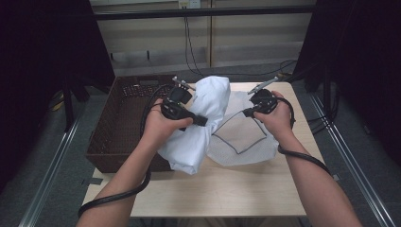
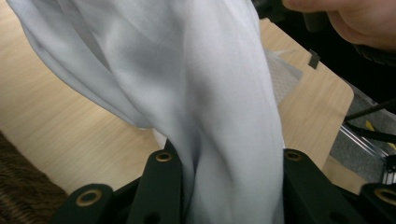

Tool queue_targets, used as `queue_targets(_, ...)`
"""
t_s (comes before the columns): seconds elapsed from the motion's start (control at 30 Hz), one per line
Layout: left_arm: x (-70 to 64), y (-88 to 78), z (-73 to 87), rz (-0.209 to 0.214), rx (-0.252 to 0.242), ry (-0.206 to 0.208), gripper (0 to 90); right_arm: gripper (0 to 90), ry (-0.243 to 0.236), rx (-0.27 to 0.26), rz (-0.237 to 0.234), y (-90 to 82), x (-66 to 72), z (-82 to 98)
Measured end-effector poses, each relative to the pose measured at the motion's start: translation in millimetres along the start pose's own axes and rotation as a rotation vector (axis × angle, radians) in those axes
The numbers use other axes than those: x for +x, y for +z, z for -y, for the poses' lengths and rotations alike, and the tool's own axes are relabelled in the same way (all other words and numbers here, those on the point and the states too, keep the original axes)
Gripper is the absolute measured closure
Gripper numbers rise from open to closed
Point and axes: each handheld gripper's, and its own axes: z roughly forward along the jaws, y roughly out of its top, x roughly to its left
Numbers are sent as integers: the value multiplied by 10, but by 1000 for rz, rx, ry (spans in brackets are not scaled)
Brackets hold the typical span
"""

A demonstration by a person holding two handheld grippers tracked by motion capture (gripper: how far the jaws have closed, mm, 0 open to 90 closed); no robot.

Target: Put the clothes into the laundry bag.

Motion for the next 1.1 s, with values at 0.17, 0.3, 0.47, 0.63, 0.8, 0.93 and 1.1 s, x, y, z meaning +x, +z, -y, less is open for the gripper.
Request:
queue_targets(0.17,-82,72,58,31,-2,11,719,900,-2,-2,0,-12,1,-26)
queue_targets(0.3,-141,132,102,50,1,13,719,900,6,1,2,-15,-6,-25)
queue_targets(0.47,-177,246,170,67,22,24,720,900,7,2,2,7,-19,-12)
queue_targets(0.63,-204,307,231,84,14,16,719,900,5,4,9,-19,-34,-24)
queue_targets(0.8,-243,335,285,108,1,2,719,900,29,0,11,-25,-61,-11)
queue_targets(0.93,-289,328,315,116,19,25,719,900,30,-1,11,-20,-70,-21)
queue_targets(1.1,-329,373,361,139,19,38,719,900,29,-6,10,-43,-78,-57)
